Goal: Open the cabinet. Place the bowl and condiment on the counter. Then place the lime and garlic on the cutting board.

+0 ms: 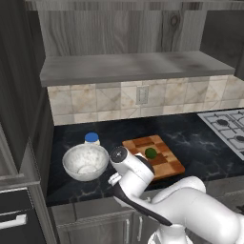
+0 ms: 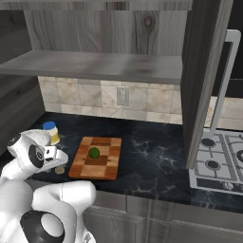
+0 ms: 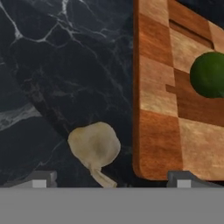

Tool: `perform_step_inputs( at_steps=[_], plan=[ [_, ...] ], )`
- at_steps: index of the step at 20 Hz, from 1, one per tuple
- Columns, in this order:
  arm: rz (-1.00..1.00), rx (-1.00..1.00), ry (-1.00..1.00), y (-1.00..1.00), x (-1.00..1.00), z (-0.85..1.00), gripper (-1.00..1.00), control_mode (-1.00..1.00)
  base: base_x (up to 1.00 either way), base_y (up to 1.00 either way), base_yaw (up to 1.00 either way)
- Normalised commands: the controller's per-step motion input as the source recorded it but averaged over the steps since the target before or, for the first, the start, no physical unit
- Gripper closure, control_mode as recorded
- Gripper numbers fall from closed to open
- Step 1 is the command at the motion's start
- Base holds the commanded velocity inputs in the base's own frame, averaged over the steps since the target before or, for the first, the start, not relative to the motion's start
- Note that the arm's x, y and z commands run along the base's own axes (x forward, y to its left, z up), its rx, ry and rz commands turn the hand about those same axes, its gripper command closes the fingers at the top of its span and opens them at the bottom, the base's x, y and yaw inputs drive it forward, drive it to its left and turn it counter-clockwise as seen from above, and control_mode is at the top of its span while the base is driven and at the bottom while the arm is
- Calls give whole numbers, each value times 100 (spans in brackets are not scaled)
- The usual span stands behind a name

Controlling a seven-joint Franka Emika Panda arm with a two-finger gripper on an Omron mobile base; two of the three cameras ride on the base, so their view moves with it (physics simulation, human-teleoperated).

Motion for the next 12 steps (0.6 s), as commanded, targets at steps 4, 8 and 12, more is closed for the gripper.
perform_step_inputs(
  at_steps=[4, 8, 12],
  plan=[
    [0, 0, 0, -2, 0, -1, -100, -100, 0, 0, 0],
    [0, 0, 0, 0, 0, -4, -100, -100, 0, 0, 0],
    [0, 0, 0, -8, 0, -25, -100, -100, 0, 0, 0]
  ],
)
